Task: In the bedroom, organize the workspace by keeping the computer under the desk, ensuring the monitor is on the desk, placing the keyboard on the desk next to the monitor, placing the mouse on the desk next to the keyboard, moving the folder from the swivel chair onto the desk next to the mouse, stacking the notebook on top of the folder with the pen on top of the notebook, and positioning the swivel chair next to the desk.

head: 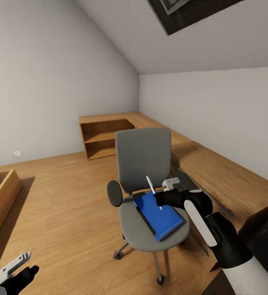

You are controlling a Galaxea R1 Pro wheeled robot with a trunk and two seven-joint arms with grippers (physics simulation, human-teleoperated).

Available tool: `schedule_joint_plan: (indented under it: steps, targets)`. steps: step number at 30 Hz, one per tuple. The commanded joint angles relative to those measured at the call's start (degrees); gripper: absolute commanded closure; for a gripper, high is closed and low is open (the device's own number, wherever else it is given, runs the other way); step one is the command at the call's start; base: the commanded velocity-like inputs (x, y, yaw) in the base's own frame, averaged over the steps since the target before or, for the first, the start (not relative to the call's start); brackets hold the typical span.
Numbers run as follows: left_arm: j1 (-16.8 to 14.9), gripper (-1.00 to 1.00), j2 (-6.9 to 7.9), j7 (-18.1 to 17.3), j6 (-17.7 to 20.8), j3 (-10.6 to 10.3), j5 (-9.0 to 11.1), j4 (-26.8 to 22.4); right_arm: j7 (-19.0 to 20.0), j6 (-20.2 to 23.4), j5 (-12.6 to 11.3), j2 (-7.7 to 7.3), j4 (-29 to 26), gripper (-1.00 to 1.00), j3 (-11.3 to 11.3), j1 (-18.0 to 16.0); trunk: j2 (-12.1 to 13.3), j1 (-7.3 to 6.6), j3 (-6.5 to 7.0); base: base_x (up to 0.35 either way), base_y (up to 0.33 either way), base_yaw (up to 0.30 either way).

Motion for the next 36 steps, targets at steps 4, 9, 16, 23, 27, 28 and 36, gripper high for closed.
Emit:
schedule_joint_plan:
  steps: [4, 9, 16, 23, 27, 28, 36]
  targets:
    - [0.0, -1.00, 0.19, 0.3, -12.2, -0.9, -3.7, 10.2, 0.0, -0.2, -0.1, -0.05, 0.0, 1.00, -1.2, -0.1, 1.6, -0.91, 0.67, -0.058, 0.042, 0.000]
    - [0.0, -1.00, 0.32, -4.3, -32.1, -4.6, -10.4, 26.0, 0.0, -0.3, -0.1, -0.02, 0.1, 1.00, -2.6, -0.1, 3.6, -2.00, 1.57, -0.004, 0.003, 0.000]
    - [0.0, -1.00, 0.30, -4.8, -37.2, -6.0, -10.6, 29.3, 0.0, -0.3, -0.1, -0.06, 0.2, 1.00, -2.7, -0.1, 6.4, -3.54, 2.82, 0.000, 0.000, 0.000]
    - [0.0, -1.00, 0.37, -4.7, -37.7, -6.0, -10.6, 30.5, 0.0, -0.3, -0.1, -0.03, 0.1, 1.00, -2.7, -0.1, 9.2, -5.08, 4.08, 0.000, 0.000, 0.000]
    - [0.0, -1.00, 0.38, -4.7, -37.7, -6.0, -10.6, 30.8, 0.0, -0.3, -0.1, -0.11, 0.0, 1.00, -2.9, -0.1, 10.8, -5.96, 4.80, 0.000, 0.000, 0.000]
    - [0.0, -1.00, 0.38, -4.7, -37.7, -6.0, -10.6, 30.9, 0.0, -0.3, -0.1, -0.14, 0.0, 1.00, -3.1, -0.1, 11.2, -6.18, 4.98, 0.000, 0.000, 0.000]
    - [0.0, -1.00, 0.87, -4.7, -37.8, -6.1, -10.8, 34.4, -0.2, -0.3, 0.1, -0.19, -0.1, 1.00, -8.7, -0.1, 14.4, -7.93, 6.41, 0.000, 0.000, -0.035]
